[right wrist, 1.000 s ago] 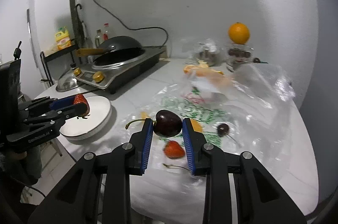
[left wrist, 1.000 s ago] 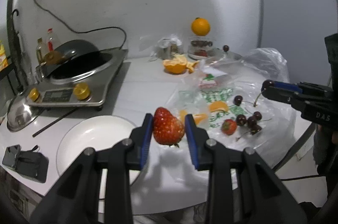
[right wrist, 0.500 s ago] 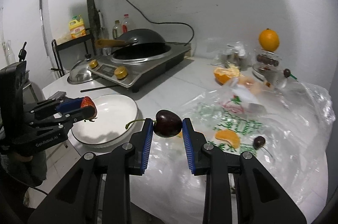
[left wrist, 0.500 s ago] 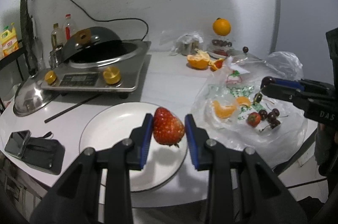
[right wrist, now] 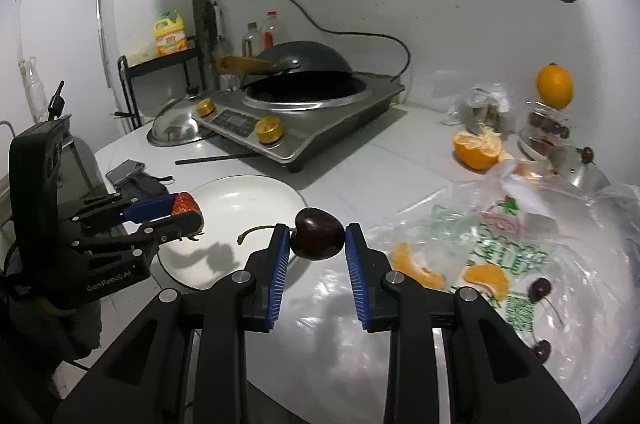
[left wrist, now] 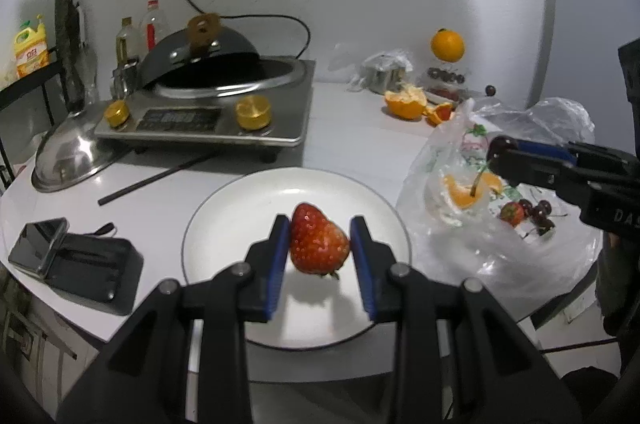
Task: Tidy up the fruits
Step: 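Carry the strawberry in the left tool and cherry in the right tool over the white plate, then open the left tool to drop the strawberry on the plate while the right tool releases the cherry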
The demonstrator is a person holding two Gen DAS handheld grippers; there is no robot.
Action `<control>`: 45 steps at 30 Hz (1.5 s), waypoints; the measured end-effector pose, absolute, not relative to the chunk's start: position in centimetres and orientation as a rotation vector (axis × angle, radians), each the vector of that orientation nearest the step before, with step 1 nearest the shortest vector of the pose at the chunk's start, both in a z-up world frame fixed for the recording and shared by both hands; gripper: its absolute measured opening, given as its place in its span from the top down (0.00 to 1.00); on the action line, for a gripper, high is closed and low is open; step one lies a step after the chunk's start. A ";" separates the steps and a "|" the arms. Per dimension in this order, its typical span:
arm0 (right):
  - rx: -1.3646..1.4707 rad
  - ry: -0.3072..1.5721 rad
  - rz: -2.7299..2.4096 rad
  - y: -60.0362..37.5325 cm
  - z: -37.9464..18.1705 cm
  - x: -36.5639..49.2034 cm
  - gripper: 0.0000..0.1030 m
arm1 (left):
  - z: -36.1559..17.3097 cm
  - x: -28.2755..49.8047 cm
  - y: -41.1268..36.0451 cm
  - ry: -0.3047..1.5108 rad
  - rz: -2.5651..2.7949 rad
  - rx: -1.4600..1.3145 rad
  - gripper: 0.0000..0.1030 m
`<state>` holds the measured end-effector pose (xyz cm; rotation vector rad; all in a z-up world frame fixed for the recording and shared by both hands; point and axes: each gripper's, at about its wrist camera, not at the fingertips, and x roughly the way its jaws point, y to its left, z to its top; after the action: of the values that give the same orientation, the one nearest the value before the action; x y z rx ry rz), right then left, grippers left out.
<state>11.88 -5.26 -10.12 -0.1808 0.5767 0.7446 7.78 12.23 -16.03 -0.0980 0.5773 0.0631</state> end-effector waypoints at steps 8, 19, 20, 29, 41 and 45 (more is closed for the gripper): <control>-0.200 0.628 0.807 -1.5 -11.9 12.0 0.70 | -17.6 7.6 14.1 0.613 0.083 -0.124 0.69; -0.223 0.718 0.850 2.3 -14.6 12.3 0.71 | -18.8 7.7 15.3 0.642 0.075 -0.148 0.69; -0.227 0.723 0.851 2.5 -14.8 12.3 0.71 | -18.9 7.7 15.3 0.644 0.072 -0.148 0.69; -0.218 0.776 0.825 2.8 -15.8 13.1 0.71 | -19.1 8.1 15.4 0.661 0.068 -0.171 0.68; -0.220 0.779 0.828 2.9 -16.0 13.5 0.70 | -18.7 8.0 15.2 0.667 0.092 -0.171 0.62; -0.214 0.766 0.835 2.6 -15.7 13.3 0.63 | -18.4 7.8 15.2 0.657 0.106 -0.179 0.50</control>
<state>13.28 2.59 -15.70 -0.2143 0.7660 0.8348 7.78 15.23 -18.36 -0.1788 0.6571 0.1064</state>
